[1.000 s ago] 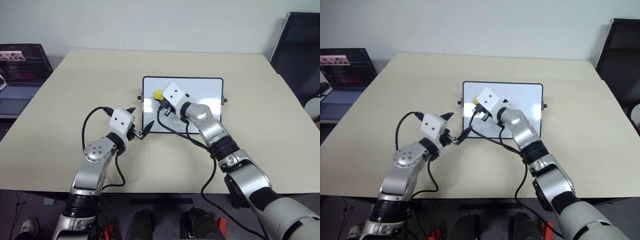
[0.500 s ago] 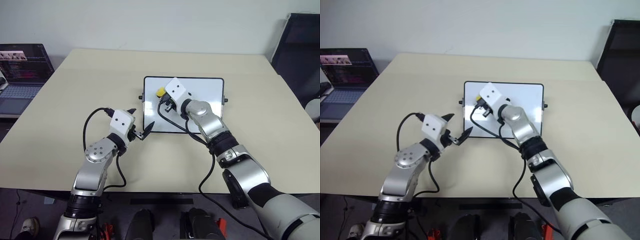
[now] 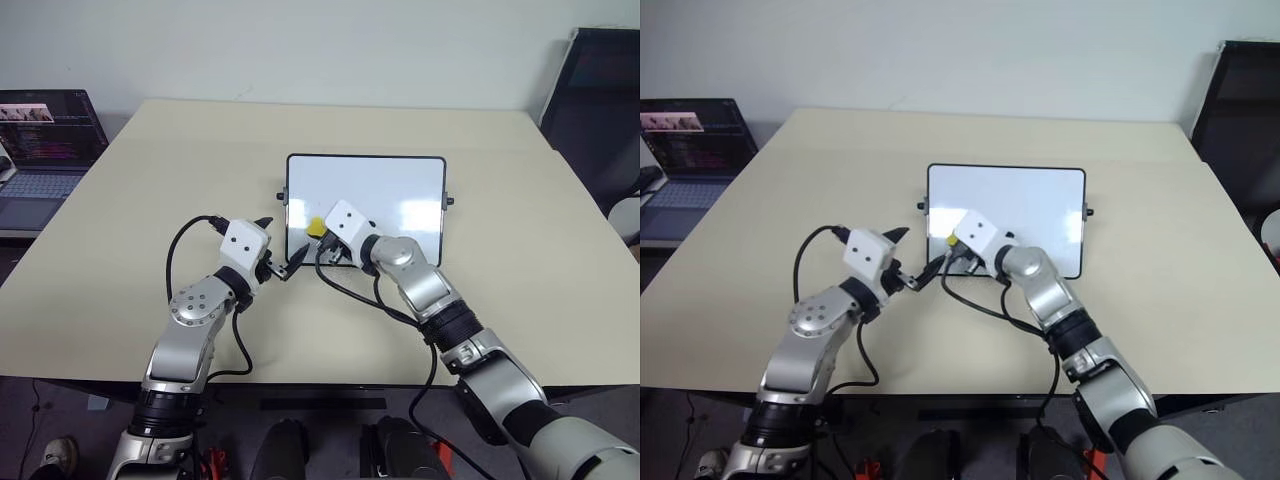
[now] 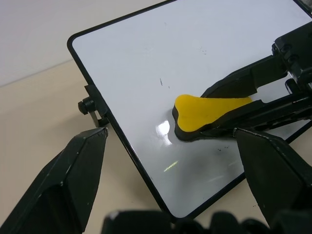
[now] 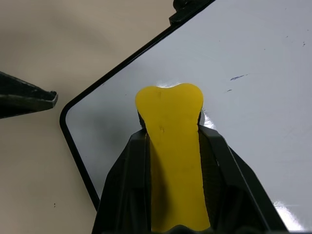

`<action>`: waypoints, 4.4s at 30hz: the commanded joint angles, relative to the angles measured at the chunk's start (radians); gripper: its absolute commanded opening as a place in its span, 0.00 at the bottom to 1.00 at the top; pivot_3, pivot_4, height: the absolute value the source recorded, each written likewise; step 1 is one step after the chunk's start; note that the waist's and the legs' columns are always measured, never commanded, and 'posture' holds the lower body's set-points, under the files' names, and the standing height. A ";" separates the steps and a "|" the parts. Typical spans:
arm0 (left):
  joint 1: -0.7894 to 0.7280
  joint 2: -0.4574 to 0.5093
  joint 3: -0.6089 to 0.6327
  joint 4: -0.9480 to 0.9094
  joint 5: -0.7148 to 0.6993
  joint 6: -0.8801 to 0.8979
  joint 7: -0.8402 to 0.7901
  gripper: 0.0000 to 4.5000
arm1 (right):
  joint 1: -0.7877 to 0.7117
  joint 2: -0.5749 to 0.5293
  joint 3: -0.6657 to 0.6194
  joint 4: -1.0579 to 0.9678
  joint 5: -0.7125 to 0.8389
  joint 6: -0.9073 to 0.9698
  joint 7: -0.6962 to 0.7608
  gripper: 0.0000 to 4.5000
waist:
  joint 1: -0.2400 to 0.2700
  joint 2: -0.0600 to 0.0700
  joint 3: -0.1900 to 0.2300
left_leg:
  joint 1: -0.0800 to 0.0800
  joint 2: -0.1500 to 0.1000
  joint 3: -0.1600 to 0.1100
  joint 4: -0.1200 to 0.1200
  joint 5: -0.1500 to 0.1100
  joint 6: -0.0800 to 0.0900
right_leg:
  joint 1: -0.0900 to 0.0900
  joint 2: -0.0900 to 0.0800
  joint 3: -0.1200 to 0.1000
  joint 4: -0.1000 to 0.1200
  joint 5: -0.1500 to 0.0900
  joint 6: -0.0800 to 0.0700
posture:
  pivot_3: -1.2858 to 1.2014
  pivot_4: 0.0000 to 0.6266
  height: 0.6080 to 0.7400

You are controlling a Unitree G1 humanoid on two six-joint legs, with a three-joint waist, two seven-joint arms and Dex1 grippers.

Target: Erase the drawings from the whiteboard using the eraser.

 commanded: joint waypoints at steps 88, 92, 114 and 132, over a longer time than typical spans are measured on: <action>-0.231 -0.075 -0.171 0.190 -0.094 -0.160 -0.354 1.00 | 0.475 -0.234 -0.472 -0.897 0.038 0.553 -0.272 0.22 | 0.009 0.000 0.000 | -0.005 -0.002 0.002 -0.001 0.000 0.000 | -0.002 0.000 -0.002 -0.003 -0.003 0.005 | 0.52 0.24 1.00; -0.264 -0.086 -0.229 0.234 -0.088 -0.213 -0.460 1.00 | 0.472 -0.229 -0.535 -0.883 0.059 0.650 -0.303 0.22 | 0.007 0.000 0.000 | -0.005 -0.002 0.003 -0.001 0.000 0.000 | -0.002 0.001 -0.001 -0.003 -0.003 0.005 | 0.52 0.24 1.00; -0.249 -0.064 -0.232 0.212 -0.083 -0.226 -0.492 1.00 | 0.330 -0.291 -0.621 -0.552 0.178 0.641 -0.321 0.22 | 0.007 0.000 0.001 | -0.005 -0.002 0.004 -0.001 0.000 0.000 | -0.002 0.002 0.000 -0.003 -0.003 0.005 | 0.52 0.24 1.00; -0.247 -0.056 -0.231 0.204 -0.083 -0.217 -0.479 1.00 | 0.319 -0.288 -0.628 -0.504 0.228 0.664 -0.368 0.22 | 0.007 0.000 0.001 | -0.005 -0.002 0.004 -0.001 0.000 0.000 | -0.002 0.002 0.000 -0.003 -0.003 0.005 | 0.52 0.24 1.00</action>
